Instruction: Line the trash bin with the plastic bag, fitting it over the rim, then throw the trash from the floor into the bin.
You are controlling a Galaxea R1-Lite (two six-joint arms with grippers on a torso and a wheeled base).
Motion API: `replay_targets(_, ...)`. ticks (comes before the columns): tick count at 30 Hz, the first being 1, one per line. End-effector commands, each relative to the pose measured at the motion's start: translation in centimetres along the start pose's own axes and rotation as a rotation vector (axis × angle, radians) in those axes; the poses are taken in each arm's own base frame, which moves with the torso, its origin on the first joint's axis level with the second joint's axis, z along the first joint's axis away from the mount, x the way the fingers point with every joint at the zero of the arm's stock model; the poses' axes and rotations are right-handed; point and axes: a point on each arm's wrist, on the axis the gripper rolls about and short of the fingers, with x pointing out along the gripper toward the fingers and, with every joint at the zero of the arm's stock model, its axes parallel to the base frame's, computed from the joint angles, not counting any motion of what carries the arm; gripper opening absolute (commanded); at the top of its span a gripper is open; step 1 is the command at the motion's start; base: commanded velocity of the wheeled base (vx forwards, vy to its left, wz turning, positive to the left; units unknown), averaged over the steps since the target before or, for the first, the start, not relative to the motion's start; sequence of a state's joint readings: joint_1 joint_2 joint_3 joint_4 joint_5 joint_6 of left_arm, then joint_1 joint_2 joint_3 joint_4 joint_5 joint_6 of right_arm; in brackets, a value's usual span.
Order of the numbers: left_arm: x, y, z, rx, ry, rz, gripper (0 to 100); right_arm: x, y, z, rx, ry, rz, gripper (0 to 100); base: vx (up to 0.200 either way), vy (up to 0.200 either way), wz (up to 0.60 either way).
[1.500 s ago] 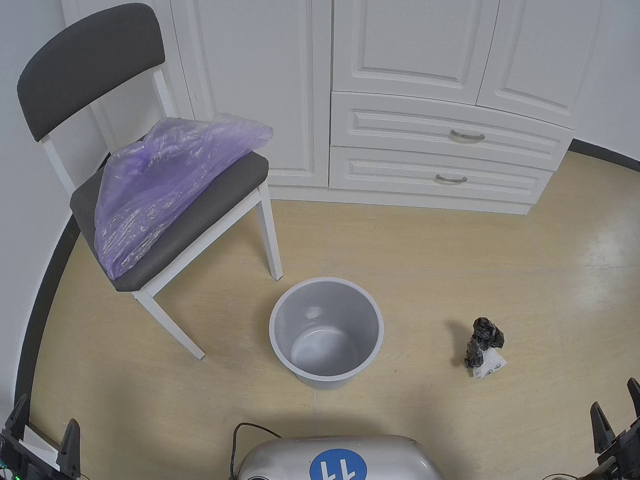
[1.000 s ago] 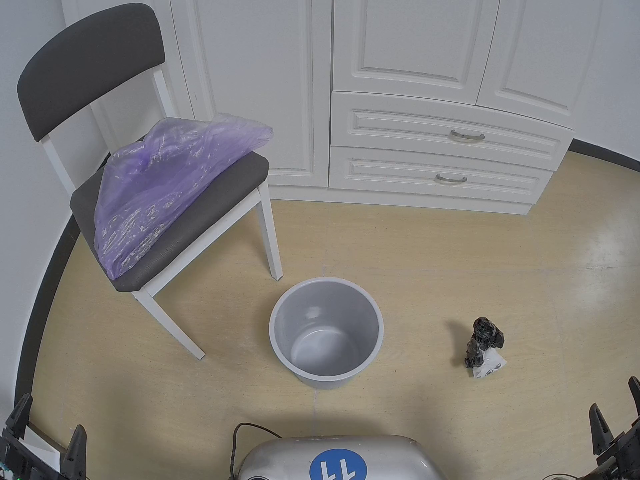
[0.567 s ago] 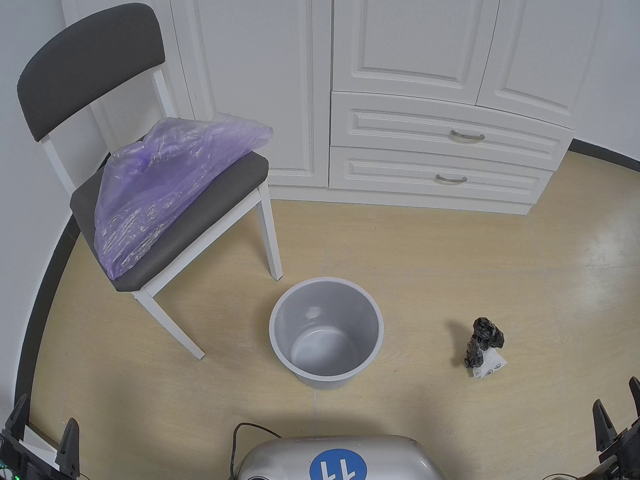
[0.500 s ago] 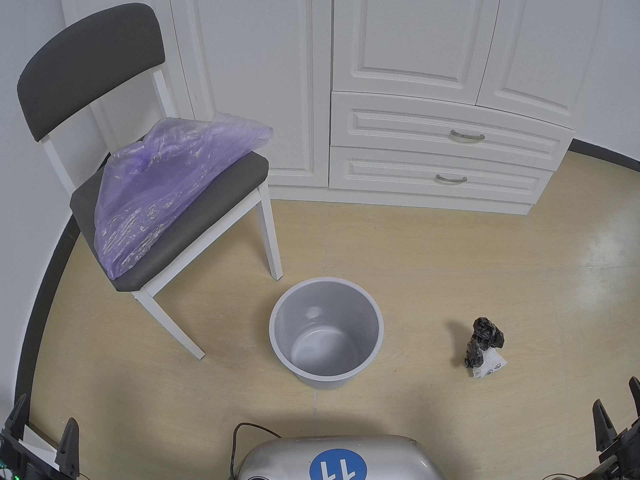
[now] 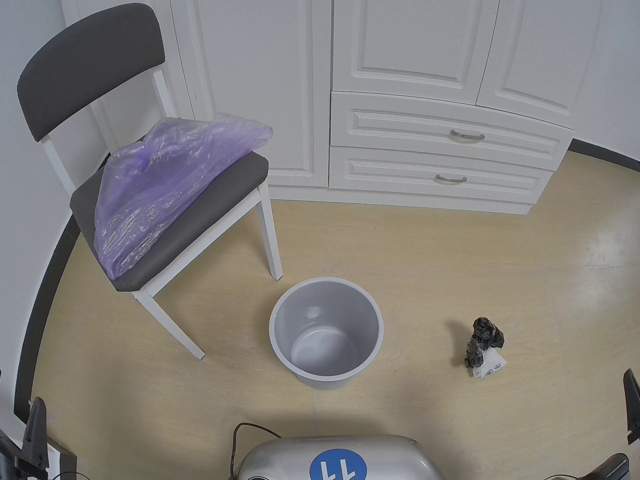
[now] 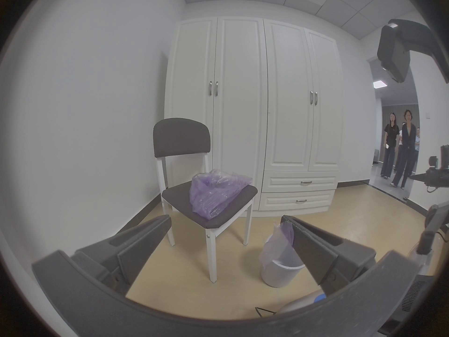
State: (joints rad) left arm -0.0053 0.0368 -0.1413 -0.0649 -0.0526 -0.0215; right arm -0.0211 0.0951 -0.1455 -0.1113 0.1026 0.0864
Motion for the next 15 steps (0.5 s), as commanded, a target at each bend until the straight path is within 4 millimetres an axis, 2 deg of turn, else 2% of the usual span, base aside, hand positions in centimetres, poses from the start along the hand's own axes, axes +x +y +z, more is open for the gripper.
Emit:
replay_targets(1,2.8,0.1,3.8,0.007,0.119,0.000,100,5.2,-0.1,4.0,0.009,0.170,0.020,100,0.000,0.000,0.00)
replay_targets(4,5.1,0.2,5.5,0.014,0.189,0.011,100,8.3,-0.3,5.1,-0.022,0.247,0.015,100,0.000,0.000,0.00)
replay_targets(5,5.1,0.2,5.5,0.014,0.189,0.011,100,8.3,-0.3,5.1,-0.022,0.247,0.015,100,0.000,0.000,0.00)
replay_targets(8,8.5,0.3,6.8,0.046,0.293,0.011,100,11.1,-0.6,5.3,-0.039,0.282,0.016,100,0.000,0.000,0.00)
replay_targets(9,9.4,0.4,7.0,0.053,0.323,0.015,100,11.7,-0.7,5.2,-0.037,0.285,0.016,100,0.000,0.000,0.00)
replay_targets(10,9.6,0.4,7.0,0.055,0.326,0.015,100,11.8,-0.7,5.2,-0.037,0.287,0.016,100,0.000,0.000,0.00)
replay_targets(11,11.2,0.5,7.1,0.064,0.378,0.026,100,12.9,-0.8,5.0,-0.034,0.299,0.015,100,0.000,0.000,0.00)
replay_targets(13,13.0,0.7,6.9,0.085,0.441,0.040,100,13.9,-0.9,4.8,-0.026,0.310,0.012,100,0.000,0.000,0.00)
replay_targets(15,13.7,0.8,6.7,0.100,0.466,0.047,100,14.4,-1.0,4.7,-0.022,0.311,0.011,100,0.000,0.000,0.00)
